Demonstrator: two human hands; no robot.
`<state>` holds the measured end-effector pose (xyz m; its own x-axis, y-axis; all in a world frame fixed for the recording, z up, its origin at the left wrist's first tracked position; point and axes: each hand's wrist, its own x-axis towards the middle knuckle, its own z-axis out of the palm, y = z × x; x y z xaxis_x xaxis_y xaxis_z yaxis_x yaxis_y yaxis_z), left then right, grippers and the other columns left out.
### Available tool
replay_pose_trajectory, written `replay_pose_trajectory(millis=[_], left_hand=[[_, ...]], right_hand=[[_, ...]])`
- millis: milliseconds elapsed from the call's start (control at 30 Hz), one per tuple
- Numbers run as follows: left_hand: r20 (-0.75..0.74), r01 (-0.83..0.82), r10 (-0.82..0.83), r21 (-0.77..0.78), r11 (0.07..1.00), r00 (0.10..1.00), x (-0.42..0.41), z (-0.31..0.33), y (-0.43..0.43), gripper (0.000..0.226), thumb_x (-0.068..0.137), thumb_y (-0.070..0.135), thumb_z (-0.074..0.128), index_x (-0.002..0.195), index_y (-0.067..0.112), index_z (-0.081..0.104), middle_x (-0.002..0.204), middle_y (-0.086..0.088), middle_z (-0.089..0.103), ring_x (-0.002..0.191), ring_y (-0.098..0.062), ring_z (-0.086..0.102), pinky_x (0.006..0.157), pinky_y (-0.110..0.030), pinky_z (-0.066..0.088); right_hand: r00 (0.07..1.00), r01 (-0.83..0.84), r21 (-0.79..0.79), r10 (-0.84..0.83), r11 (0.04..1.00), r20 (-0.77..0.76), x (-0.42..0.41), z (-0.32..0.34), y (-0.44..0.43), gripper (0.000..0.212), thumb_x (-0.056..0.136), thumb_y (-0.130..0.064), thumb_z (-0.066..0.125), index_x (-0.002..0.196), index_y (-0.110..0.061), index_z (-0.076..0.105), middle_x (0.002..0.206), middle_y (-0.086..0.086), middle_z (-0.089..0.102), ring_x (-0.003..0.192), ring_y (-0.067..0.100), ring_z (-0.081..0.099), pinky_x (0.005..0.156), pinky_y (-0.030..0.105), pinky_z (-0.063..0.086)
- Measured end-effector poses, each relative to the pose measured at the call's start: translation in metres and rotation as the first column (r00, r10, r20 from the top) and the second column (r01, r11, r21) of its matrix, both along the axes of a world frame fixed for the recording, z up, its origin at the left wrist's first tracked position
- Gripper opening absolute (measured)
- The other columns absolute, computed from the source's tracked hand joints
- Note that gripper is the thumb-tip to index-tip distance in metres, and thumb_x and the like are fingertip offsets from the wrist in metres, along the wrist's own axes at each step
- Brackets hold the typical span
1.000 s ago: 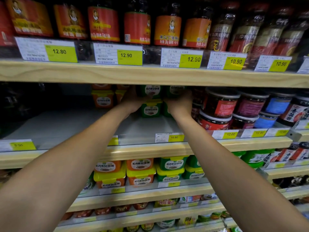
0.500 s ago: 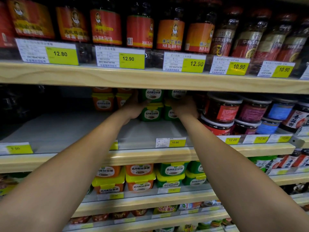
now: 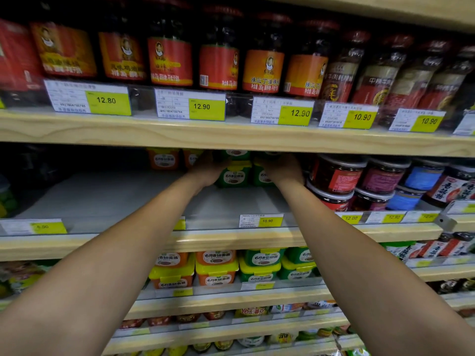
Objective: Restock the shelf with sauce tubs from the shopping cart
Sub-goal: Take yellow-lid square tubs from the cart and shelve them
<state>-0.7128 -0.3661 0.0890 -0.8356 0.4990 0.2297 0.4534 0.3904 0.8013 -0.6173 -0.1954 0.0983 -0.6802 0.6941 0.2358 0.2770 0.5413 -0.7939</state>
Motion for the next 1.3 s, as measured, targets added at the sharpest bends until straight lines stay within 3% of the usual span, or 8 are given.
replay_pose_trajectory(millis=[133, 233, 333, 533, 700, 900, 1067, 1300], left_hand=[[-0.027, -0.009, 0.006, -0.124, 0.992, 1.000, 0.008, 0.001, -0.014, 0.060, 0.101, 0.036, 0.060, 0.152, 0.012, 0.039, 0.152, -0.013, 0.048, 0.137, -0.030, 0.047, 0.100, -0.026, 0.036], [-0.063, 0.004, -0.015, -0.182, 0.983, 0.998, 0.020, 0.005, -0.025, 0.062, 0.101, 0.031, 0.061, 0.153, 0.012, 0.035, 0.153, -0.014, 0.047, 0.137, -0.032, 0.047, 0.100, -0.028, 0.038], [-0.062, 0.018, -0.035, -0.246, 0.969, 0.997, 0.034, 0.008, -0.035, 0.056, 0.103, 0.027, 0.057, 0.152, 0.010, 0.036, 0.151, -0.016, 0.048, 0.134, -0.034, 0.050, 0.097, -0.028, 0.039], [-0.159, -0.018, -0.041, -0.355, 0.935, 0.986, 0.061, 0.014, -0.058, 0.064, 0.101, 0.032, 0.059, 0.155, 0.013, 0.031, 0.156, -0.016, 0.042, 0.140, -0.036, 0.044, 0.111, -0.045, 0.042], [-0.265, -0.097, -0.014, -0.401, 0.911, 0.964, 0.097, 0.019, -0.072, 0.080, 0.097, 0.042, 0.062, 0.160, 0.021, 0.017, 0.162, -0.014, 0.032, 0.146, -0.036, 0.035, 0.116, -0.049, 0.035], [-0.412, -0.153, -0.069, -0.480, 0.864, 0.909, 0.169, 0.015, -0.057, 0.082, 0.098, 0.051, 0.053, 0.161, 0.020, 0.012, 0.168, -0.006, 0.018, 0.154, -0.028, 0.019, 0.121, -0.059, 0.020], [-0.429, -0.086, -0.191, -0.547, 0.833, 0.883, 0.261, -0.001, -0.015, 0.078, 0.104, 0.053, 0.041, 0.164, 0.022, 0.001, 0.172, 0.001, -0.001, 0.158, -0.022, -0.003, 0.125, -0.055, 0.009], [-0.435, 0.060, -0.396, -0.609, 0.791, 0.809, 0.402, -0.060, 0.076, 0.077, 0.104, 0.058, 0.038, 0.163, 0.029, -0.001, 0.171, 0.006, -0.006, 0.158, -0.019, -0.009, 0.127, -0.050, 0.005]], right_hand=[[0.991, -0.059, 0.104, 0.046, 0.993, 0.123, 0.012, 0.005, -0.011, 0.068, 0.077, -0.064, 0.060, 0.132, -0.023, 0.059, 0.135, 0.005, 0.063, 0.124, 0.030, 0.059, 0.098, 0.036, 0.050], [0.989, -0.034, 0.104, 0.019, 0.994, 0.144, 0.026, 0.007, -0.024, 0.065, 0.082, -0.060, 0.062, 0.134, -0.022, 0.055, 0.133, 0.007, 0.064, 0.118, 0.035, 0.061, 0.082, 0.031, 0.045], [0.981, -0.015, 0.056, 0.004, 0.998, 0.193, 0.038, 0.003, -0.032, 0.067, 0.087, -0.049, 0.069, 0.137, -0.008, 0.050, 0.133, 0.016, 0.063, 0.120, 0.038, 0.059, 0.080, 0.031, 0.043], [0.948, -0.043, 0.167, -0.012, 0.985, 0.317, 0.070, 0.002, -0.058, 0.081, 0.084, -0.060, 0.066, 0.138, -0.004, 0.044, 0.135, 0.021, 0.053, 0.124, 0.041, 0.052, 0.101, 0.044, 0.046], [0.976, -0.105, 0.381, 0.022, 0.919, 0.216, 0.108, 0.001, -0.073, 0.065, 0.089, -0.051, 0.064, 0.134, -0.006, 0.050, 0.133, 0.017, 0.049, 0.124, 0.038, 0.045, 0.103, 0.045, 0.040], [0.974, -0.183, 0.520, 0.080, 0.834, 0.214, 0.183, -0.001, -0.058, 0.066, 0.096, -0.048, 0.055, 0.148, -0.010, 0.041, 0.154, 0.010, 0.036, 0.144, 0.028, 0.029, 0.116, 0.043, 0.034], [0.976, -0.154, 0.578, 0.031, 0.801, 0.218, 0.277, -0.018, -0.019, 0.062, 0.095, -0.046, 0.059, 0.144, -0.013, 0.045, 0.154, 0.009, 0.039, 0.145, 0.027, 0.032, 0.116, 0.042, 0.035], [0.932, -0.096, 0.546, -0.118, 0.832, 0.344, 0.440, -0.068, 0.061, 0.068, 0.099, -0.054, 0.050, 0.153, -0.015, 0.036, 0.162, 0.007, 0.029, 0.150, 0.027, 0.025, 0.120, 0.047, 0.029]])
